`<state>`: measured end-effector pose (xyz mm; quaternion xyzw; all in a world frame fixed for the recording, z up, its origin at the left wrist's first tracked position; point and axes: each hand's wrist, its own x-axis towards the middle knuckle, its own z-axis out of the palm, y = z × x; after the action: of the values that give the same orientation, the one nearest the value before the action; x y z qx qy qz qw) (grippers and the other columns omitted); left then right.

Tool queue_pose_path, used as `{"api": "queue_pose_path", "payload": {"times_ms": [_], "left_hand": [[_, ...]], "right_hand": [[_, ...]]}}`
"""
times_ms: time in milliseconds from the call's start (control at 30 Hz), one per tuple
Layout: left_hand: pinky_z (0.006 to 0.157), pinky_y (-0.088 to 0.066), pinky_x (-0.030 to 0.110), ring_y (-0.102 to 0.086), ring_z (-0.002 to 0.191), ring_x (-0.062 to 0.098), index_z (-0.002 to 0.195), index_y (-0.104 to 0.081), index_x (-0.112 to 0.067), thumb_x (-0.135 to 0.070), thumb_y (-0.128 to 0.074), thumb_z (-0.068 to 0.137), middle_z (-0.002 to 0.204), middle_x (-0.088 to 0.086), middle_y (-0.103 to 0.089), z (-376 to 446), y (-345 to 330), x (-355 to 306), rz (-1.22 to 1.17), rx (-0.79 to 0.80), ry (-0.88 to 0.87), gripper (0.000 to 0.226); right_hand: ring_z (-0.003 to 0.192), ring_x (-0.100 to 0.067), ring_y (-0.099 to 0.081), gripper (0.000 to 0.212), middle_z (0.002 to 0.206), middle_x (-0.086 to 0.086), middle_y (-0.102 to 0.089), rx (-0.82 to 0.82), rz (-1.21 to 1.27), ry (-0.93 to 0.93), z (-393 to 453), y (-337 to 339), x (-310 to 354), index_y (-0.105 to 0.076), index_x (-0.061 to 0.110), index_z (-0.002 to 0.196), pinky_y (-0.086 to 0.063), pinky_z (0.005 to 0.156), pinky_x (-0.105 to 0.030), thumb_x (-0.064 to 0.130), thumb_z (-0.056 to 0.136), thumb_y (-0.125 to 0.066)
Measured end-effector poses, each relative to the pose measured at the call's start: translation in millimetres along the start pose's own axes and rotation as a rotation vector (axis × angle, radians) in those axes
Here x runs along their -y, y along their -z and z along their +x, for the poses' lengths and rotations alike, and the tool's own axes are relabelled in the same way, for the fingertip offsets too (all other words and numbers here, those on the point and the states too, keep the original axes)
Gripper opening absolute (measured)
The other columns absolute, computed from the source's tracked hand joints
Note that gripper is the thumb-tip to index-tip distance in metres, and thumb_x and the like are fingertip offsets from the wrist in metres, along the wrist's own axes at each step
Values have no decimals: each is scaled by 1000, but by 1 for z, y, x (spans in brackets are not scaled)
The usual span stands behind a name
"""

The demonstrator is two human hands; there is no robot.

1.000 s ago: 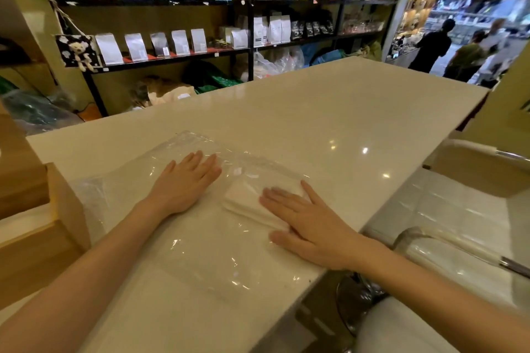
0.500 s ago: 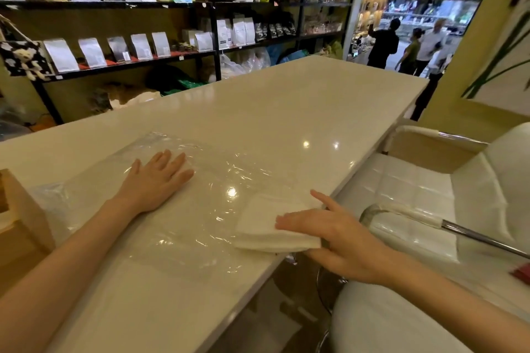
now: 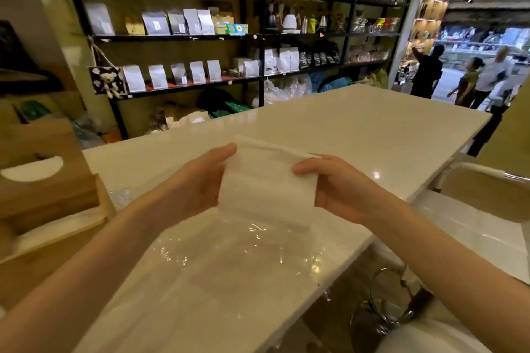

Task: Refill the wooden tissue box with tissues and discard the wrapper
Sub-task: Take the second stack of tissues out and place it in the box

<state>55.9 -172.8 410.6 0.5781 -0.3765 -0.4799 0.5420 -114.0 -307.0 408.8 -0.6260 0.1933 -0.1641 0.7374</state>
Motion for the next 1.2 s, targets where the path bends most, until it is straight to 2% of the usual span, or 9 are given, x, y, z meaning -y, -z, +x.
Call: {"api": "queue_pose_path", "payload": {"times_ms": [100, 200, 267, 367, 600, 733, 867, 1000, 1200], "left_hand": [[70, -59, 26, -71, 83, 19, 95, -69, -12, -39, -83, 52, 90, 4, -76, -21, 9, -2, 59, -66, 58, 52], [78, -54, 32, -67, 91, 24, 103, -65, -7, -32, -77, 47, 98, 9, -72, -43, 29, -3, 151, -246, 57, 63], [79, -53, 29, -69, 90, 19, 96, -69, -14, -33, -72, 48, 94, 3, -76, -60, 41, -6, 240, -339, 2, 51], [60, -52, 11, -70, 71, 2, 74, -71, -25, -32, -71, 55, 75, -13, -76, -87, 62, -12, 336, -460, -27, 20], [59, -53, 21, -70, 64, 7, 73, -71, -18, -32, -67, 56, 67, -5, -74, -139, 112, -18, 231, -674, 41, 23], [63, -54, 26, -71, 66, 9, 73, -72, -22, -34, -68, 58, 70, -6, -76, -153, 133, -12, 197, -763, 51, 20], [51, -59, 25, -72, 65, 15, 88, -65, -23, -32, -61, 79, 71, -5, -76, -158, 149, -7, 173, -789, 126, 13], [66, -59, 30, -71, 79, 18, 95, -65, -19, -36, -58, 83, 83, 0, -75, -160, 163, -4, 174, -868, 210, 22], [78, -39, 27, -47, 81, 7, 79, -65, -23, -36, -64, 79, 92, -16, -52, -154, 173, -1, 373, -971, 302, 12]], "right_hand": [[80, -20, -63, 19, 91, -7, -66, 126, 17, -80, 22, -19, 1, -62, 12, 101, -58, 63, -30, 13, 86, -49], [66, -14, -67, 21, 78, -1, -70, 242, 28, -163, 43, -40, 4, -63, 13, 99, -58, 57, -26, 14, 82, -52], [67, -14, -67, 33, 81, -2, -70, 320, 27, -223, 57, -58, 6, -62, 13, 102, -58, 59, -26, 17, 70, -58], [64, -15, -68, 40, 78, -2, -71, 434, 19, -288, 77, -90, 9, -61, 14, 103, -58, 57, -26, 19, 63, -59], [73, -18, -69, 45, 95, -6, -64, 638, -68, -319, 116, -162, 14, -55, 16, 111, -61, 62, -33, 24, 68, -61], [67, -15, -69, 13, 82, -5, -69, 587, -141, -267, 133, -189, 10, -61, 13, 97, -60, 61, -31, 18, 86, -56], [67, -12, -70, 13, 82, -3, -72, 498, -264, -208, 144, -207, 2, -63, 9, 96, -60, 60, -26, 14, 85, -60], [84, -18, -70, 25, 99, -9, -72, 461, -404, -193, 149, -216, -1, -63, 5, 105, -59, 70, -28, 18, 84, -63], [76, -12, -61, 22, 85, 1, -65, 344, -648, -83, 150, -222, -1, -66, 12, 94, -52, 57, -23, 28, 80, -67]]}}
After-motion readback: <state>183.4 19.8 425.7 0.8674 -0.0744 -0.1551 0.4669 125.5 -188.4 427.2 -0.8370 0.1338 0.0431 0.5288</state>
